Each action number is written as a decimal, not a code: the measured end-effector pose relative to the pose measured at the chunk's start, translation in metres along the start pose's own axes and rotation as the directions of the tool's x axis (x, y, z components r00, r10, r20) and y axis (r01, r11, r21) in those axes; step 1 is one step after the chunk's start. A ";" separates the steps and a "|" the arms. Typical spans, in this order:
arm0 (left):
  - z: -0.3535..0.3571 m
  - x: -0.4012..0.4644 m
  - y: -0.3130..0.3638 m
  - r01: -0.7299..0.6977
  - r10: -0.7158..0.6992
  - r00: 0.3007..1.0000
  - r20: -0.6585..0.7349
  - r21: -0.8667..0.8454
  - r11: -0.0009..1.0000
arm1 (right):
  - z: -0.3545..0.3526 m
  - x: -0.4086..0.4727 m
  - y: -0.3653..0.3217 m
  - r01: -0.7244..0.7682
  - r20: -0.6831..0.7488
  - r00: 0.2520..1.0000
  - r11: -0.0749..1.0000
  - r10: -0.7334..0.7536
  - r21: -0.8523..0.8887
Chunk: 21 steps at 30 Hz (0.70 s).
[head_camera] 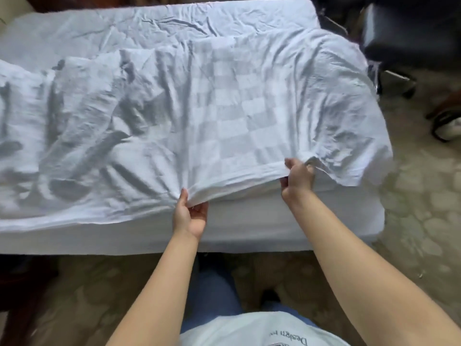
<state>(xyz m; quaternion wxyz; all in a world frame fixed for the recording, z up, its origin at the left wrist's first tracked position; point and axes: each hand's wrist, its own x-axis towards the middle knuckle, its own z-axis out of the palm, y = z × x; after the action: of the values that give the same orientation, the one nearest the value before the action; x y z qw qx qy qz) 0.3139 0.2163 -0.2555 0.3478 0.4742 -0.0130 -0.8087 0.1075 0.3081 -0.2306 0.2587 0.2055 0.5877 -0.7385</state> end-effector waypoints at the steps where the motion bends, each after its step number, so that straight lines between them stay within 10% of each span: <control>1: -0.005 0.002 -0.003 -0.028 0.028 0.999 -0.022 0.003 1.000 | -0.002 -0.010 -0.001 0.115 0.030 0.993 0.990 -0.113 -0.083; 3: -0.021 0.009 -0.009 -0.052 0.060 0.989 -0.138 0.061 0.997 | -0.024 -0.018 0.014 0.180 0.064 0.984 0.934 -0.168 -0.310; 8: -0.048 0.011 -0.027 0.131 0.010 0.936 -0.351 0.374 0.918 | -0.097 0.003 0.057 -0.400 -0.103 0.910 0.782 0.403 -0.477; 21: -0.013 0.040 -0.064 0.321 -0.167 0.937 -0.306 0.570 0.756 | -0.075 0.039 0.062 -0.363 0.017 0.894 0.746 0.448 -0.558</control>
<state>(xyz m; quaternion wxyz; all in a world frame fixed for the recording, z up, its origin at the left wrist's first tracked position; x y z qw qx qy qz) 0.2763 0.2463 -0.3153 0.0653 0.6512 -0.1698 -0.7367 0.1161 0.3644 -0.3186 0.5038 0.1911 0.6916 -0.4810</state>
